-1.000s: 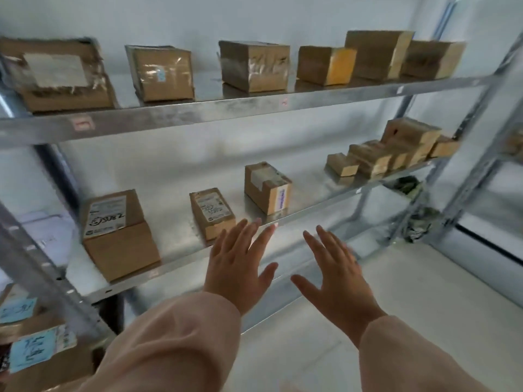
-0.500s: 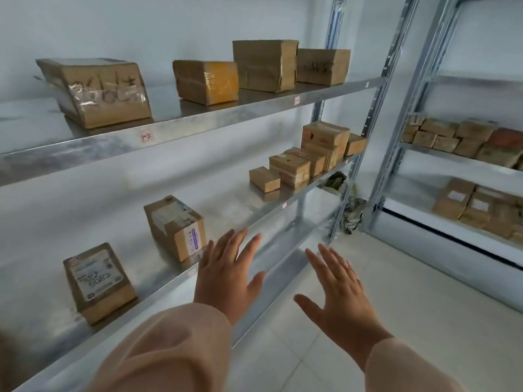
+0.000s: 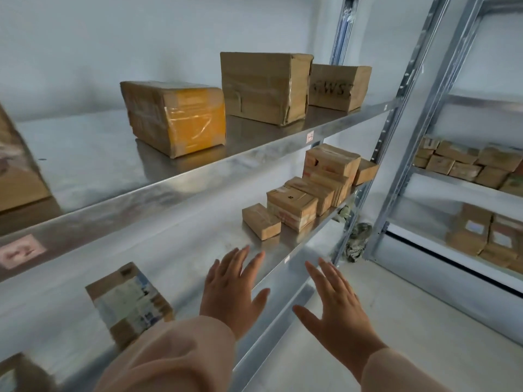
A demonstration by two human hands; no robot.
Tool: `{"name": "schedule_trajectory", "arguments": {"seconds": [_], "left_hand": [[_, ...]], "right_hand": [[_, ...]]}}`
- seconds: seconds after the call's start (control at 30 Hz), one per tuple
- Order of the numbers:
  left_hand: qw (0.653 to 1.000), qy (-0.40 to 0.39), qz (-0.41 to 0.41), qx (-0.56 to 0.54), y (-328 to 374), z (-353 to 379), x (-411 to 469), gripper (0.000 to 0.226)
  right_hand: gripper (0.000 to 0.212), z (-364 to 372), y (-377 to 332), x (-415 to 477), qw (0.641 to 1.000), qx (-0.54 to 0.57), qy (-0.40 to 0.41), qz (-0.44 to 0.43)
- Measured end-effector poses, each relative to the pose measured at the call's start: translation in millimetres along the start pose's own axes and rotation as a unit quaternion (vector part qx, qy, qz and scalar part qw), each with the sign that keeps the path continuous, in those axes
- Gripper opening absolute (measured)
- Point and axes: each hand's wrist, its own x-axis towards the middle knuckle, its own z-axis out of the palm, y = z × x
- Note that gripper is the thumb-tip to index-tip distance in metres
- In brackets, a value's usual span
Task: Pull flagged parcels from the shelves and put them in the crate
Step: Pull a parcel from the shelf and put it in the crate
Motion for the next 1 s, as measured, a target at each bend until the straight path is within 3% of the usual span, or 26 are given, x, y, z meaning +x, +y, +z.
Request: {"name": "schedule_trajectory", "arguments": {"seconds": [0.3, 0.67, 1.0], "left_hand": [[0.996, -0.052, -0.064, -0.016, -19.5, 58.7, 44.9, 0.068], [0.976, -0.043, -0.212, -0.033, -1.3, 128.5, 160.8, 0.068], [0.909, -0.05, -0.403, -0.089, 11.5, 197.6, 250.0, 0.067]], "right_hand": [[0.082, 36.8, 39.8, 85.1, 0.997, 0.035, -0.068, -0.016], [0.079, 45.1, 127.8, 226.3, 0.981, 0.077, -0.143, -0.106], [0.076, 41.8, 185.0, 299.3, 0.955, 0.071, -0.167, -0.235]]}}
